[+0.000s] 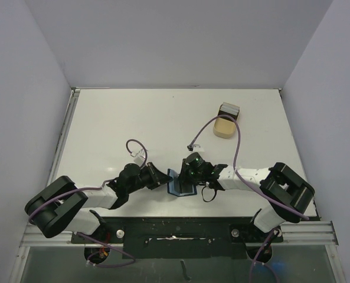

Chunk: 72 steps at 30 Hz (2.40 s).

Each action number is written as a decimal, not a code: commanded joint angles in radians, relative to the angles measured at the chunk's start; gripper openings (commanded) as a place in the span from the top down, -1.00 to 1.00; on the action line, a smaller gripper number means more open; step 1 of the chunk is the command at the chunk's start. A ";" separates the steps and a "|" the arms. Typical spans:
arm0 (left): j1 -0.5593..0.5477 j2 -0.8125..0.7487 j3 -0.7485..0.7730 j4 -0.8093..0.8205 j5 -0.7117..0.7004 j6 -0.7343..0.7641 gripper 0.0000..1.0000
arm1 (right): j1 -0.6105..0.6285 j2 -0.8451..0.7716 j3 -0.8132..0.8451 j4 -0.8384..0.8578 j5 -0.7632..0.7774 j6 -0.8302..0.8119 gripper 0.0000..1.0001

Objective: Put the credit cards into the card holder
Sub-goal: Turn over the card slot in the card holder.

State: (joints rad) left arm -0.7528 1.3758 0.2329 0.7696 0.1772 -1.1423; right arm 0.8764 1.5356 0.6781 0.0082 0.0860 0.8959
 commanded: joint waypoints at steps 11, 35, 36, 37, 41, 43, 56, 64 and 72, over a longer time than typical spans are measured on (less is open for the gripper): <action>-0.035 0.059 0.048 0.204 0.045 0.026 1.00 | -0.007 0.011 -0.046 0.046 -0.039 -0.011 0.56; -0.032 0.048 0.182 -0.169 -0.039 0.089 1.00 | -0.017 -0.227 -0.016 -0.183 0.093 -0.025 0.10; -0.030 0.037 0.192 -0.206 -0.045 0.096 1.00 | -0.016 -0.233 -0.013 -0.196 0.099 -0.025 0.12; -0.027 0.024 0.198 -0.237 -0.048 0.103 1.00 | -0.017 -0.238 -0.012 -0.207 0.105 -0.025 0.15; -0.018 -0.030 0.251 -0.432 -0.100 0.137 1.00 | -0.019 -0.253 -0.013 -0.233 0.133 -0.024 0.20; -0.015 -0.049 0.288 -0.532 -0.131 0.156 1.00 | -0.022 -0.246 -0.022 -0.227 0.143 -0.033 0.23; -0.019 0.035 0.382 -0.531 -0.059 0.157 1.00 | -0.035 -0.076 -0.059 -0.086 0.091 -0.041 0.37; -0.022 0.104 0.335 -0.262 0.078 0.079 1.00 | -0.030 -0.037 -0.073 -0.053 0.080 -0.029 0.39; -0.006 0.116 0.325 -0.307 0.058 0.090 1.00 | -0.035 -0.089 -0.038 -0.143 0.118 -0.039 0.38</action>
State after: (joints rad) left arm -0.7662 1.5047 0.5598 0.4076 0.1955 -1.0420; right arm 0.8429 1.4540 0.6266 -0.0647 0.1867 0.8635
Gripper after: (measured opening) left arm 0.034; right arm 0.305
